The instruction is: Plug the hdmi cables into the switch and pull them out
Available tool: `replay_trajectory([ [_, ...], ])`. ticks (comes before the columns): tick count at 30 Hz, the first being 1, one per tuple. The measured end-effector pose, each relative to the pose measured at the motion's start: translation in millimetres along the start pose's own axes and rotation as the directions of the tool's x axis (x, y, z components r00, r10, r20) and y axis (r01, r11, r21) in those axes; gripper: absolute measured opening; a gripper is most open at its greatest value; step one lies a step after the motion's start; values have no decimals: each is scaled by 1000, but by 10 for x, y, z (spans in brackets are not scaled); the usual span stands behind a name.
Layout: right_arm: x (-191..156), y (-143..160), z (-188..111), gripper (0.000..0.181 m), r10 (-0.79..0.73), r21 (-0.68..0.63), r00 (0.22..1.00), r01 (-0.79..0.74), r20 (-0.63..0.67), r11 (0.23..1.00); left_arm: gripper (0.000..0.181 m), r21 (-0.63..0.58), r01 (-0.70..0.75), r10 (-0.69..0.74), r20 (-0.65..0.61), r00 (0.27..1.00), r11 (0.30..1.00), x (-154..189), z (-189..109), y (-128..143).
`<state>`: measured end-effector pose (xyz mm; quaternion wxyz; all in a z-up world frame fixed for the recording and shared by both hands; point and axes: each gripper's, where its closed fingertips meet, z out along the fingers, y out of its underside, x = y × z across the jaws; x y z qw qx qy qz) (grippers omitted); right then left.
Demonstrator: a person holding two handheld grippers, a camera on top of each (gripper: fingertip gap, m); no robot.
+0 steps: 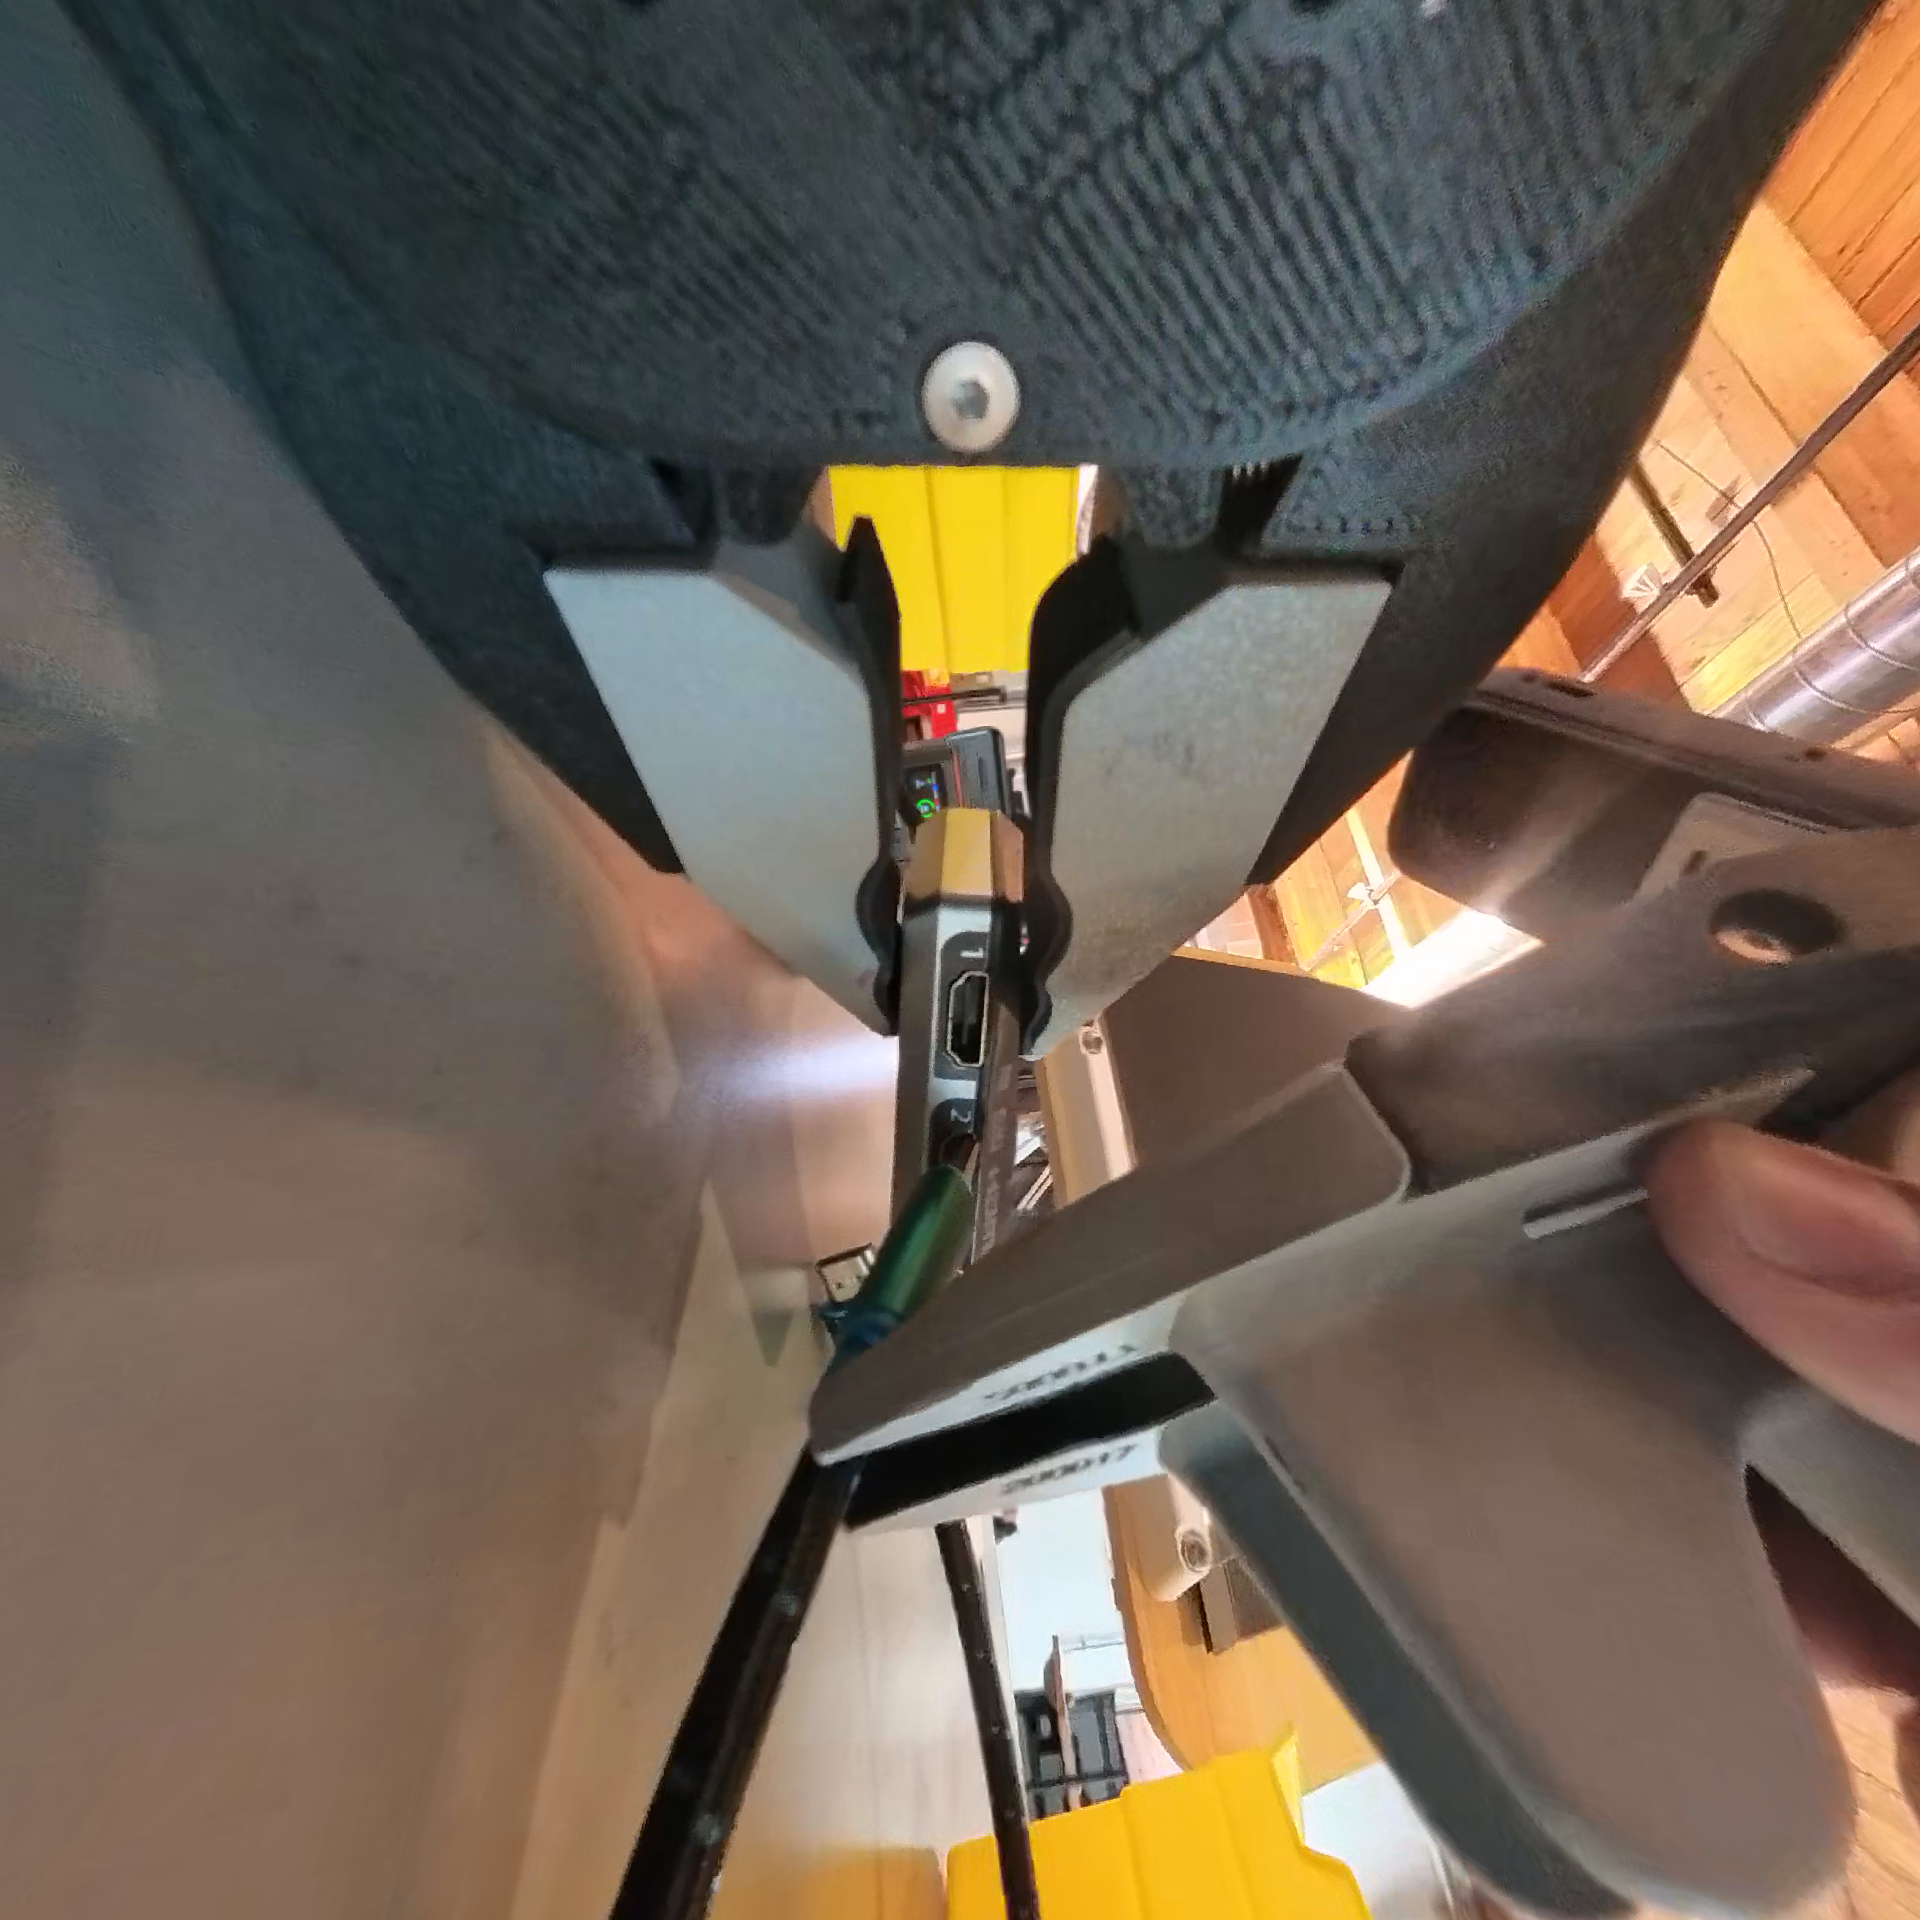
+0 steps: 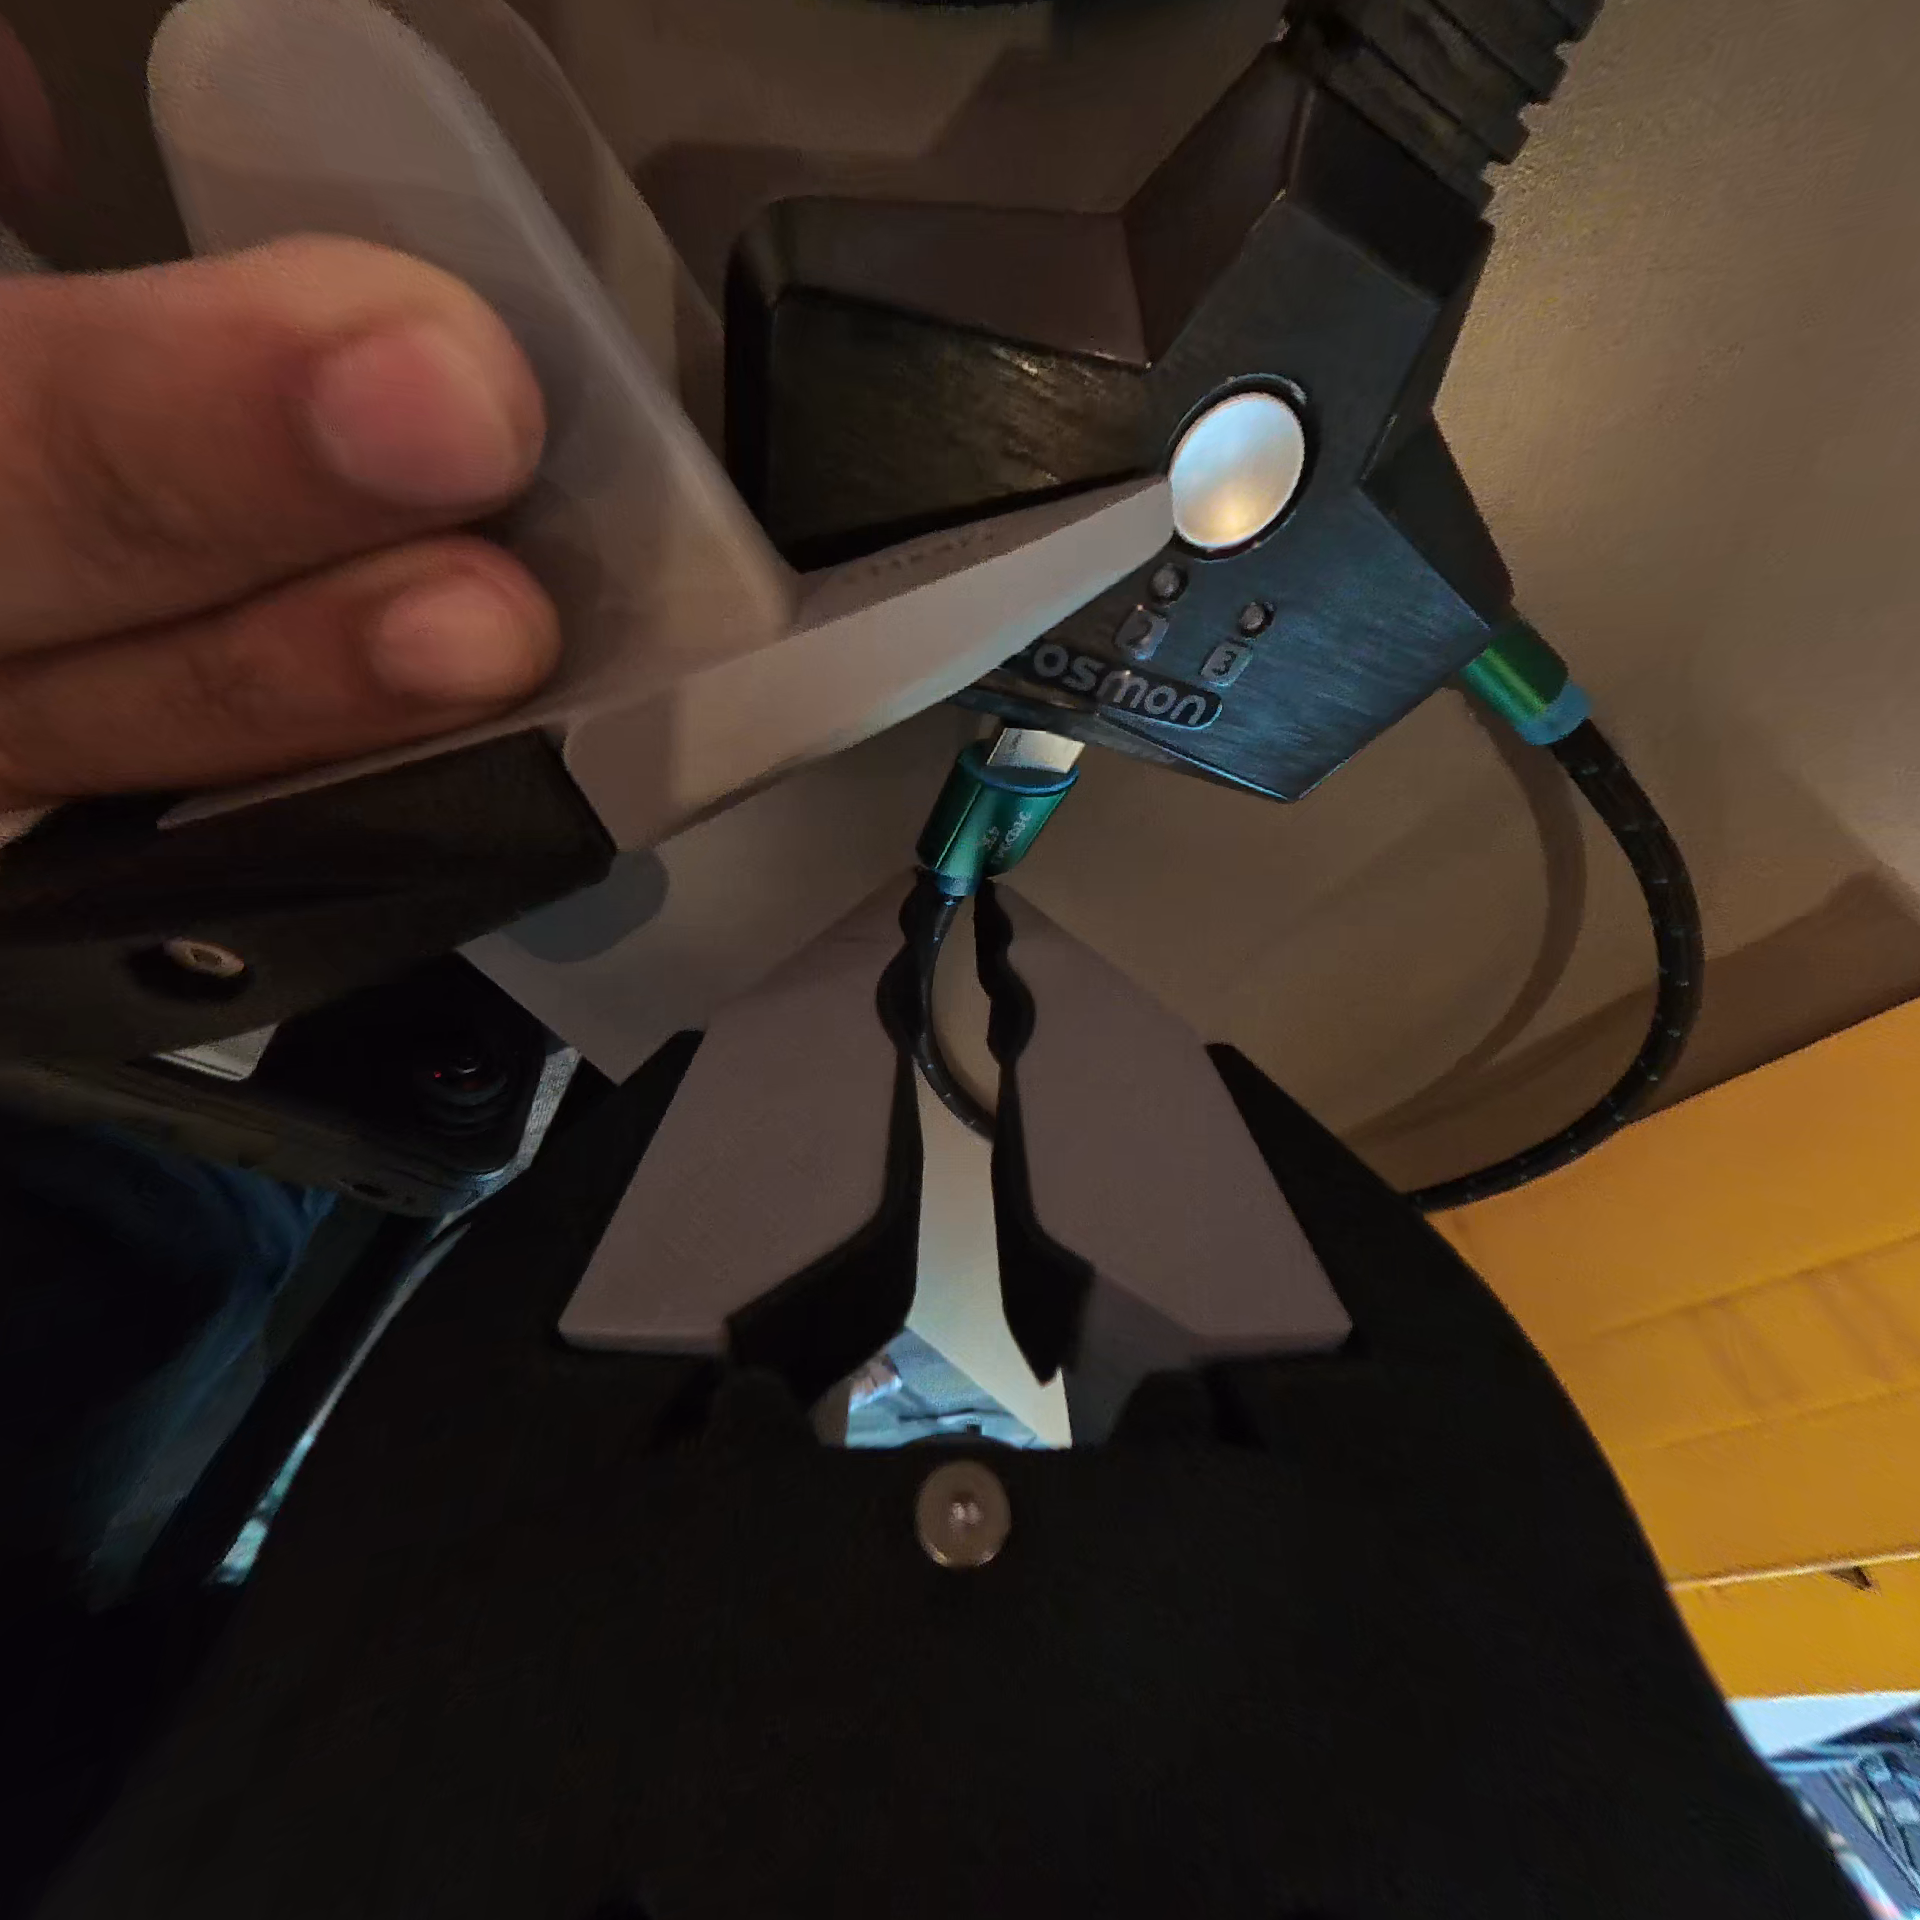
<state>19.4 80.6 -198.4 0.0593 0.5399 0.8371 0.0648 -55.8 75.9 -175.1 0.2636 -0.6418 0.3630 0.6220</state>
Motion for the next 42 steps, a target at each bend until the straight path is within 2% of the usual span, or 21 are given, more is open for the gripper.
replay_trajectory([
  [7, -41, -23, -86, 4, -18, -60, 999, 16, -28, 998, 18, -21, -1, 1, -2, 1000, 1000, 2, 0, 30],
  [15, 43, -45, -300, 0, -57, 40, 987, 64, -149, 997, 17, -33, 27, -28, -38, 999, 999, 43, 17, 69],
  [19, -2, -15, -93, 0, -115, 40, 970, 127, -212, 991, 17, -4, 77, -77, -60, 995, 997, 49, 7, 38],
  [22, 14, -41, 28, 0, -127, 72, 944, 156, -306, 985, 17, 17, 86, -85, -63, 994, 996, 52, -3, 16],
  [26, 100, -120, 94, 0, -72, 225, 923, 166, -378, 960, 18, 12, 105, -104, -71, 992, 994, 60, 15, 50],
  [28, 100, -113, 93, 0, -22, 335, 944, 139, -329, 932, 18, -5, 122, -122, -91, 988, 992, 86, 36, 91],
  [30, 68, -66, 90, 2, 33, 446, 975, 70, -218, 892, 19, -20, 129, -130, -119, 984, 992, 137, 56, 127],
  [33, 76, 30, 116, 25, 136, 573, 991, -100, -19, 813, 19, -26, 127, -130, -122, 984, 992, 145, 63, 137],
  [36, 80, 46, 112, 37, 199, 678, 965, -260, 168, 687, 19, -25, 128, -130, -120, 984, 992, 140, 62, 137],
  [39, 176, 54, 69, 36, 258, 755, 931, -362, 260, 547, 19, -23, 130, -132, -116, 984, 991, 134, 59, 139],
  [42, 190, 10, 61, 47, 252, 782, 912, -408, 324, 471, 19, -21, 144, -146, -109, 983, 989, 111, 56, 146],
])
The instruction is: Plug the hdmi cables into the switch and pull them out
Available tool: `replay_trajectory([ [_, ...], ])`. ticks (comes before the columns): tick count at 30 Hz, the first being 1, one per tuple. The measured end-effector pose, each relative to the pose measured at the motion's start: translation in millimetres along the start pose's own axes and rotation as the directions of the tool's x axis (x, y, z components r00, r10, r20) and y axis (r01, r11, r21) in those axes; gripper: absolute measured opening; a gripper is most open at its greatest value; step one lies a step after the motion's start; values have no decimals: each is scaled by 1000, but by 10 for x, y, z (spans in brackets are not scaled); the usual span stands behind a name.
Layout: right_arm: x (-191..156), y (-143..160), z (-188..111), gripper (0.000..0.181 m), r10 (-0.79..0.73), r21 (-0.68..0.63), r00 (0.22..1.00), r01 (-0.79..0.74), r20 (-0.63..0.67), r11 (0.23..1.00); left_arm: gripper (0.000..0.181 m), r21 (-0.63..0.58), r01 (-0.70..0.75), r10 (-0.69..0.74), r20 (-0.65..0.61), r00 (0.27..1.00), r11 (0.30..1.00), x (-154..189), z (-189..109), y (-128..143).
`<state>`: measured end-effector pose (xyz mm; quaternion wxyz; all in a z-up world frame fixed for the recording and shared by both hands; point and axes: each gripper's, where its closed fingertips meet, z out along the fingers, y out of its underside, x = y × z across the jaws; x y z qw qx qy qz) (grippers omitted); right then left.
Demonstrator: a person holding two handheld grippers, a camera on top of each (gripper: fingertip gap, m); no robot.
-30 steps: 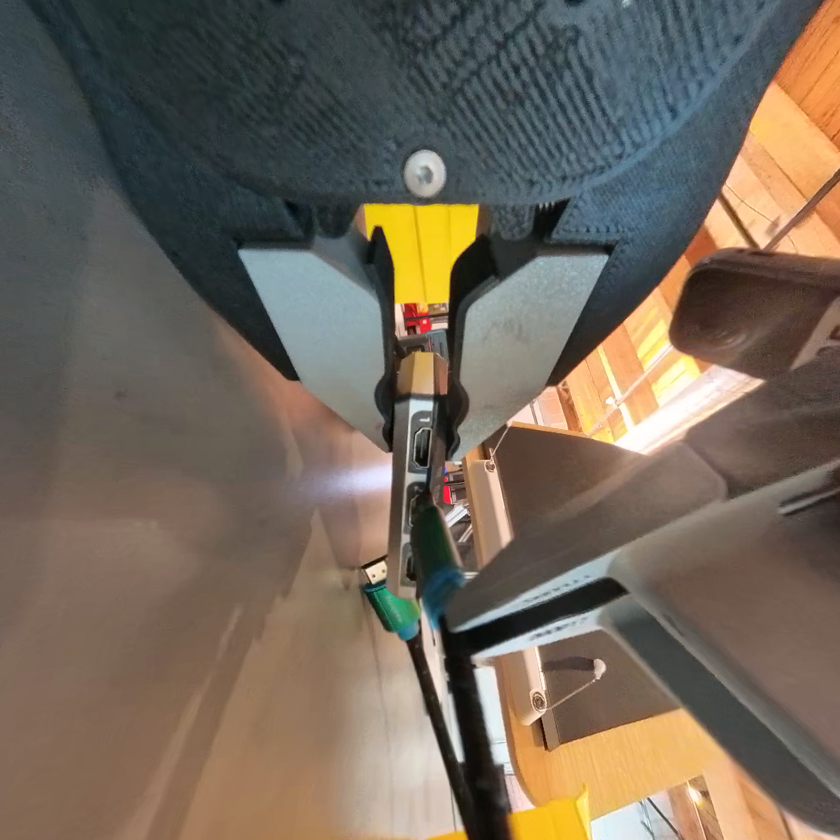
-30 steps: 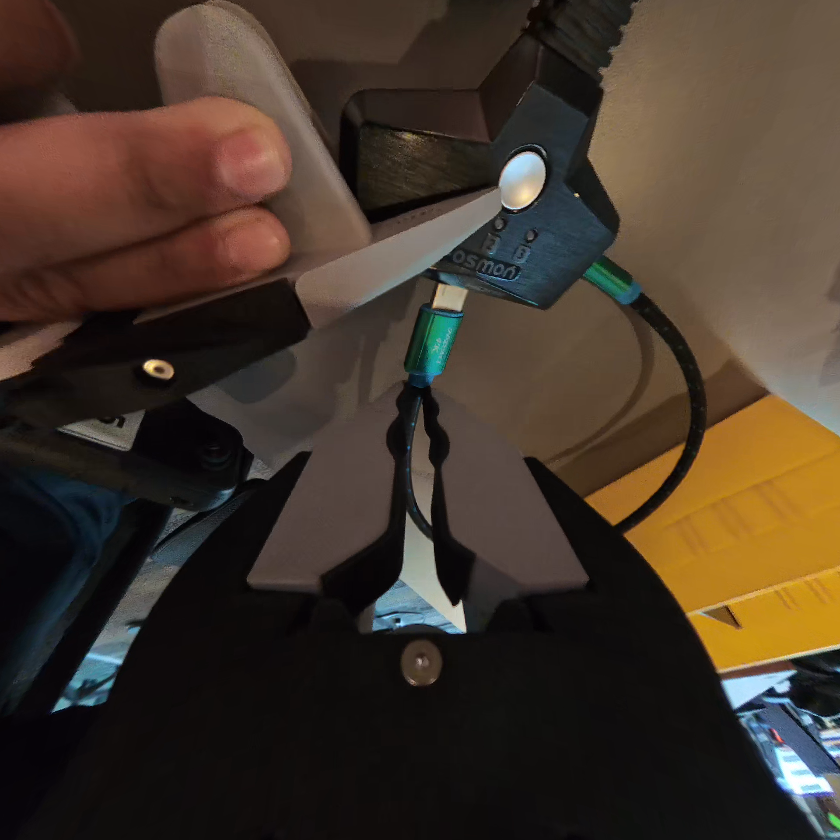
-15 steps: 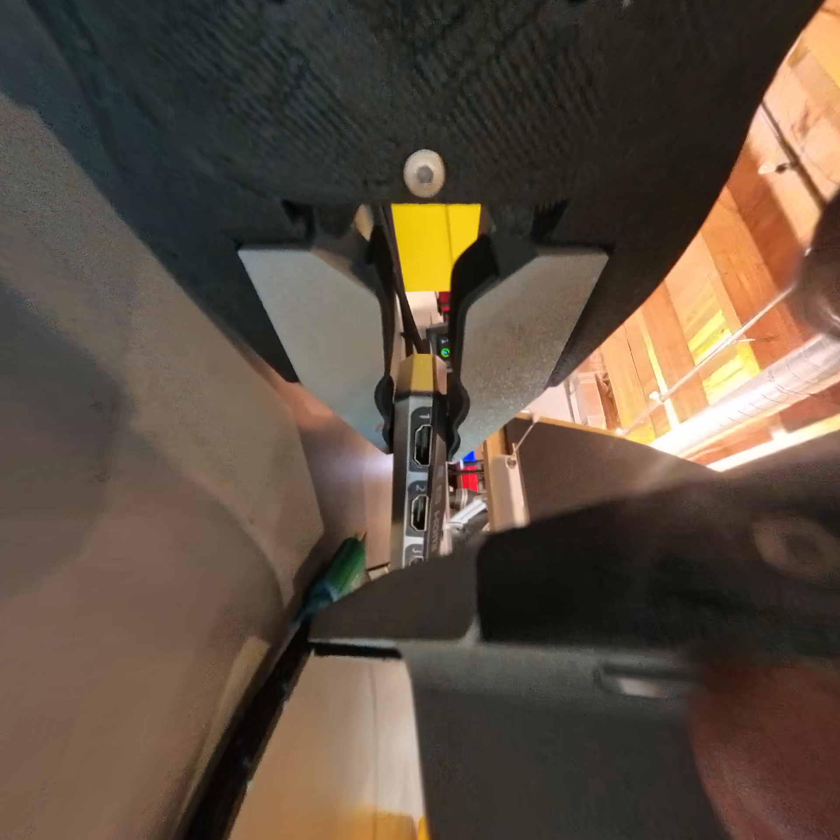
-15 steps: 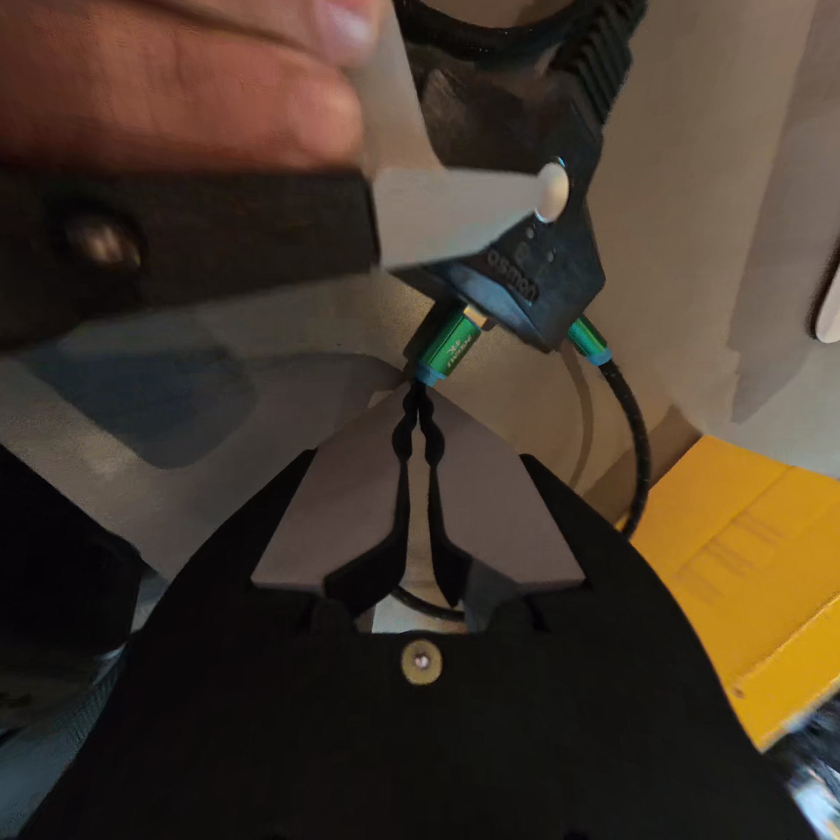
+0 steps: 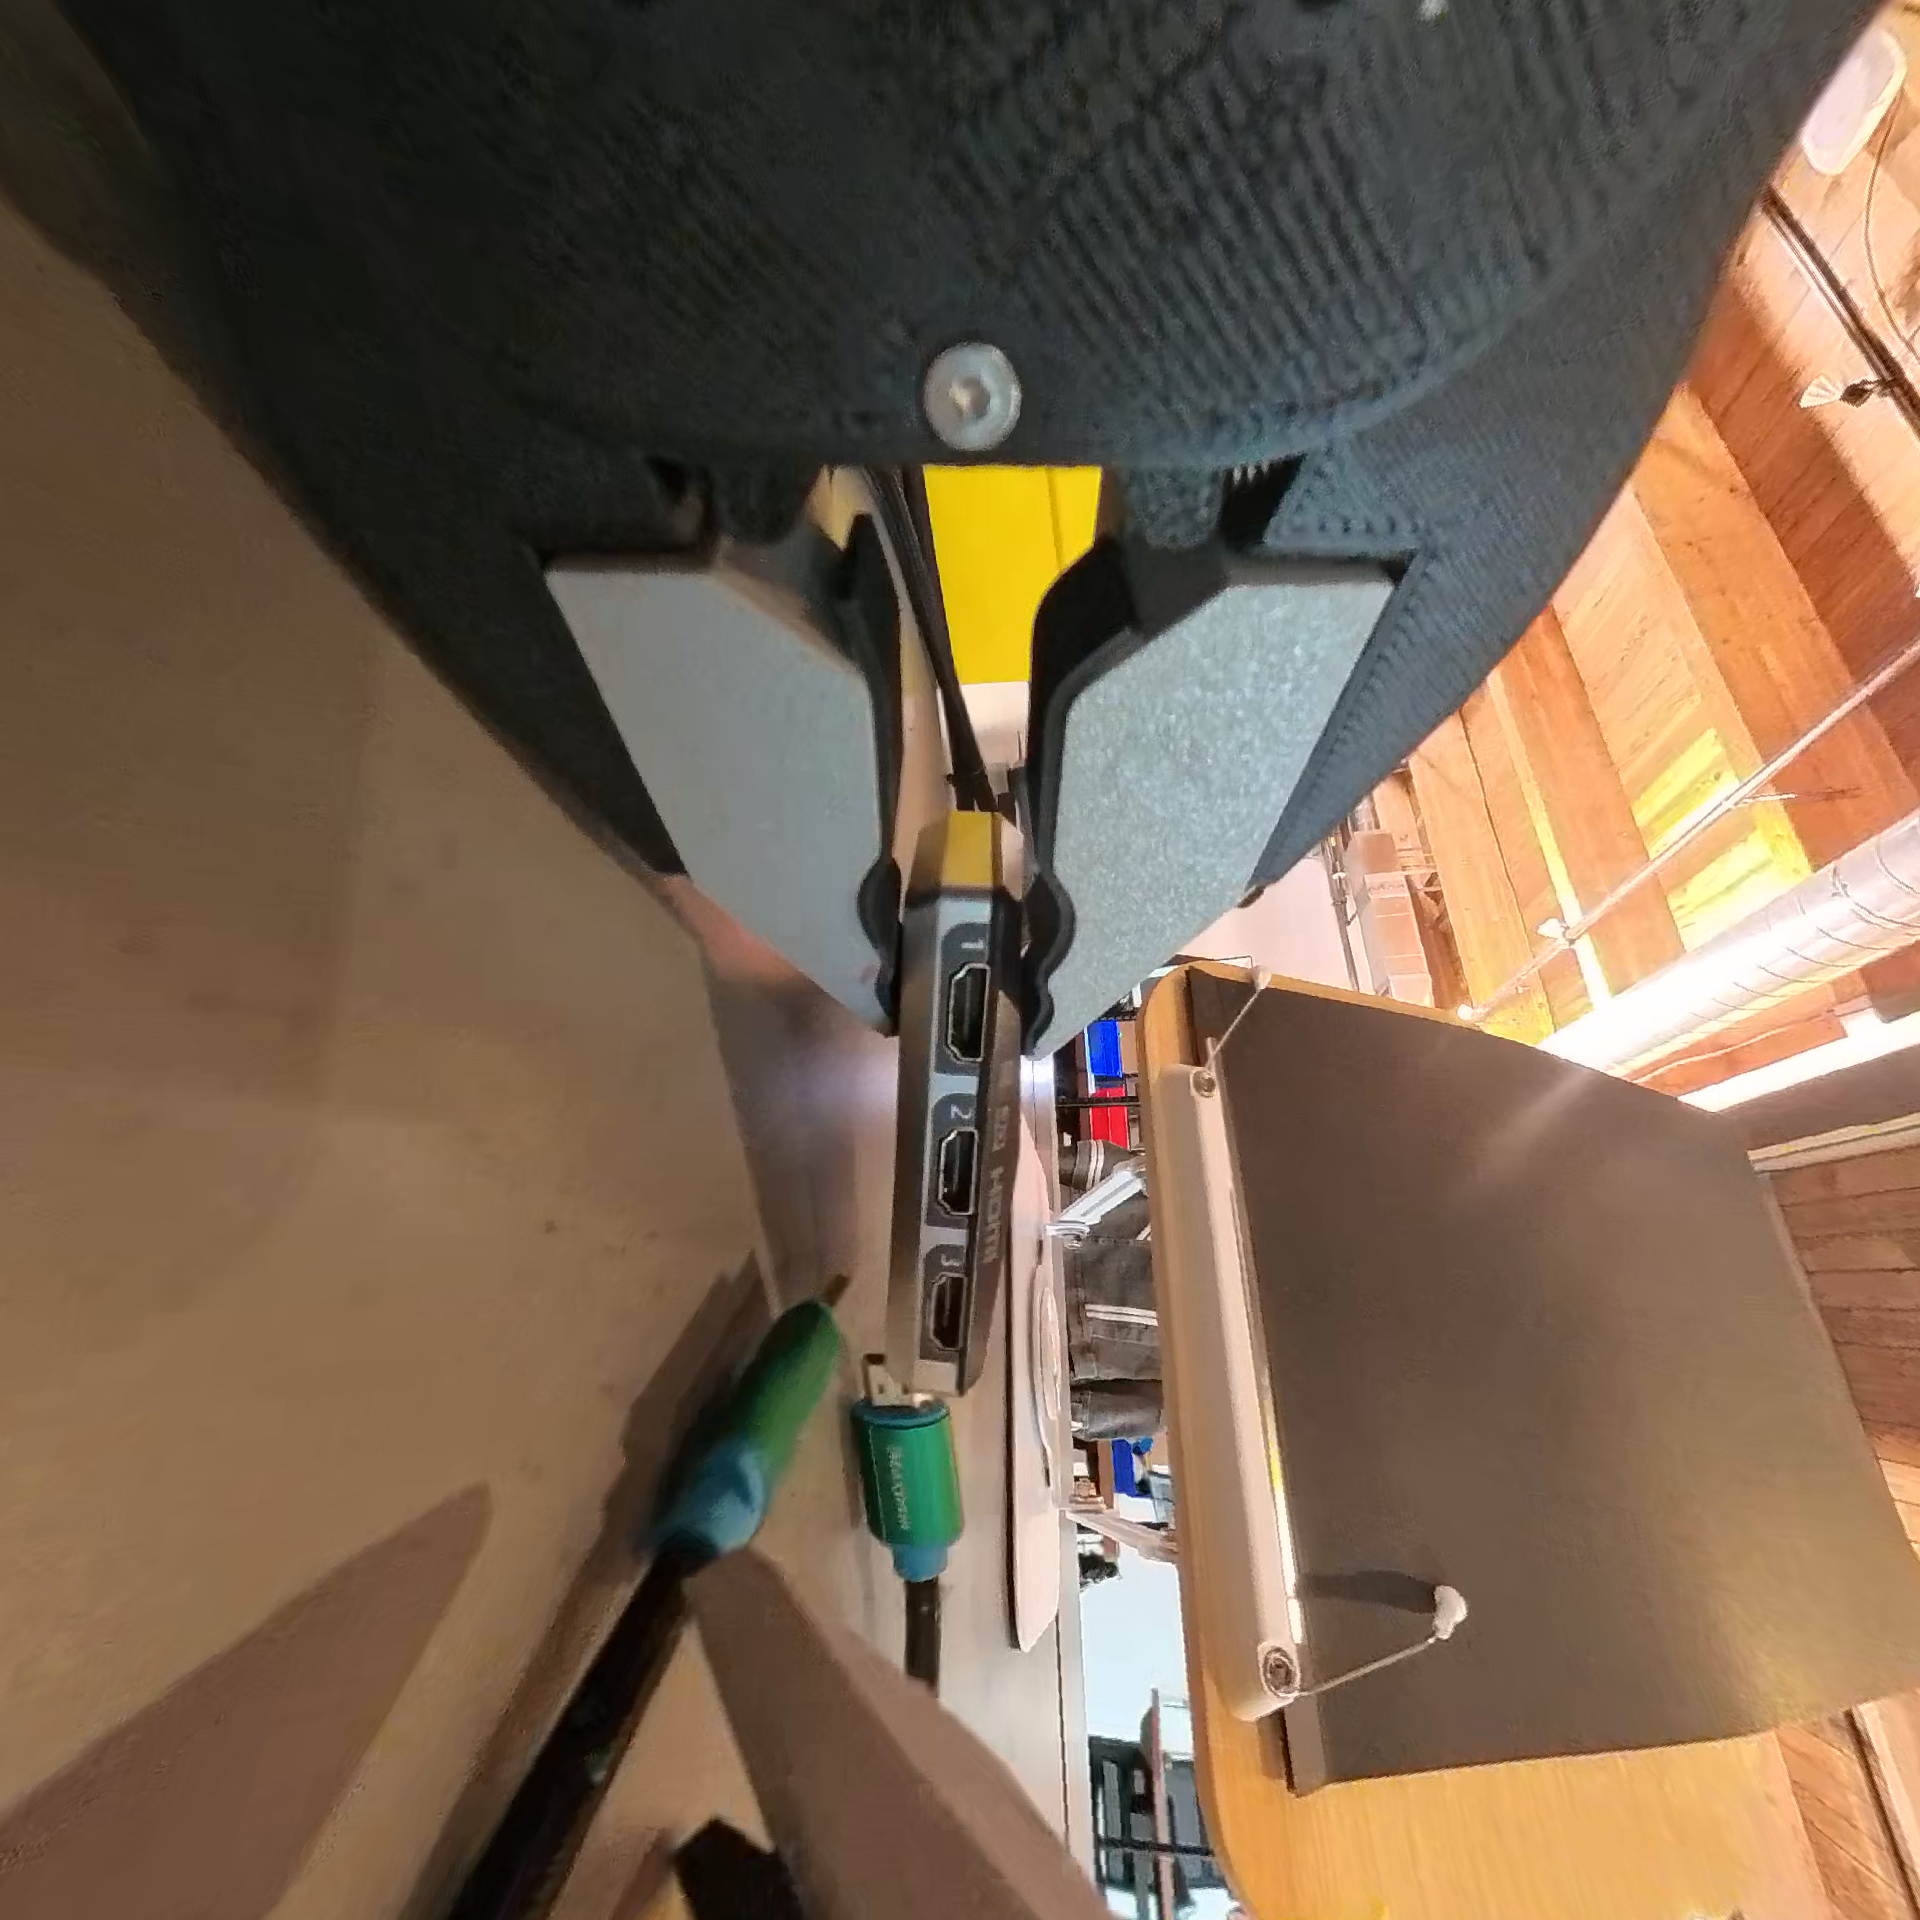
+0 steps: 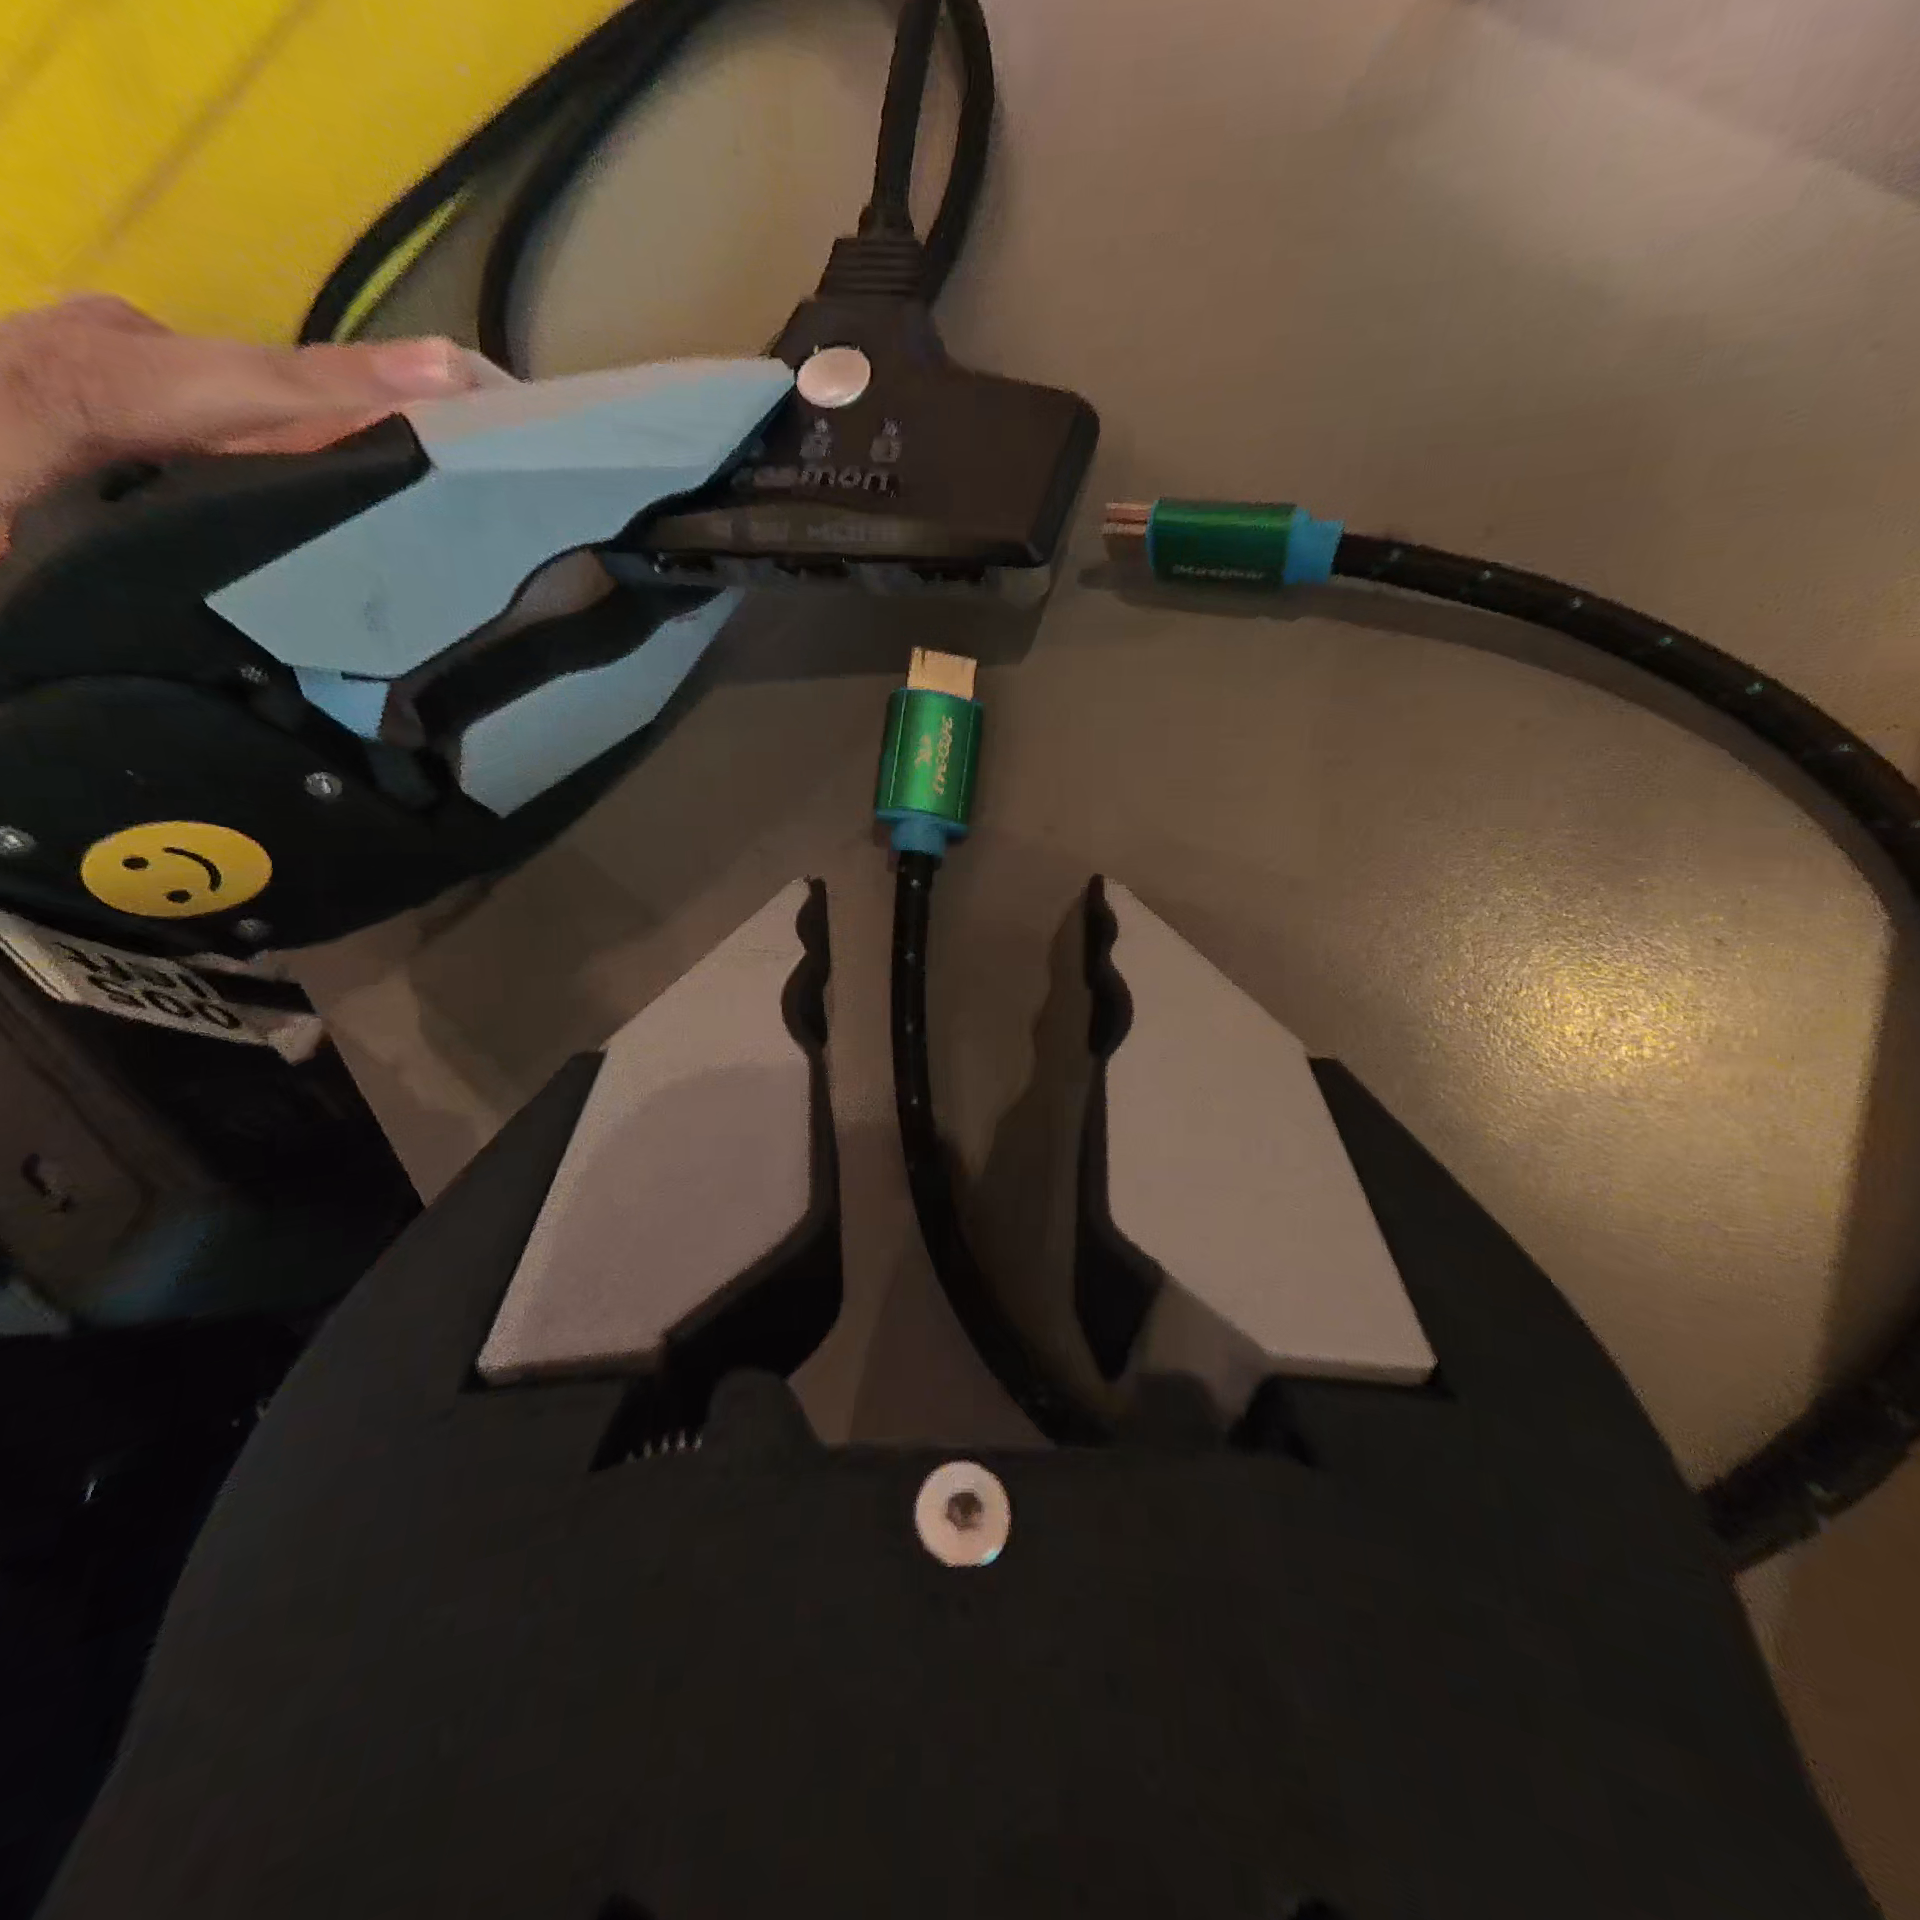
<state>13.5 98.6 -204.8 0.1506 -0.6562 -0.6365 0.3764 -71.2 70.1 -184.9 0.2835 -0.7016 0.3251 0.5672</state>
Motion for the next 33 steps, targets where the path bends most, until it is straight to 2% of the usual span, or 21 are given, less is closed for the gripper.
replay_trajectory([
  [8, -15, -81, 137, 41, -81, 52, 994, 85, -80, 995, 18, 0, -5, 5, 0, 1000, 1000, 8, 11, 13],
  [13, -60, -97, 189, 18, -50, 41, 999, 50, -11, 998, 18, 0, -10, 10, -3, 1000, 1000, 21, 15, 14],
  [16, -83, -78, 177, 17, -58, 38, 998, 58, 8, 998, 19, -1, 3, -3, -3, 1000, 1000, 11, 16, 23],
  [20, -123, -70, 138, 17, -207, 44, 977, 210, -55, 977, 19, -2, 1, -1, 0, 1000, 1000, 6, 18, 26],
  [25, -85, -34, 80, 17, -449, -29, 870, 453, -203, 891, 18, 4, 0, 0, 18, 1000, 1000, -27, 5, 17],
  [29, -6, -35, 69, 17, -495, -89, 825, 490, -273, 867, 18, 11, -48, 48, 35, 998, 999, -14, -8, -27],
  [33, -32, -75, 38, 17, -495, -100, 823, 488, -277, 867, 18, 14, -59, 58, 62, 996, 998, -41, -21, -41],
])
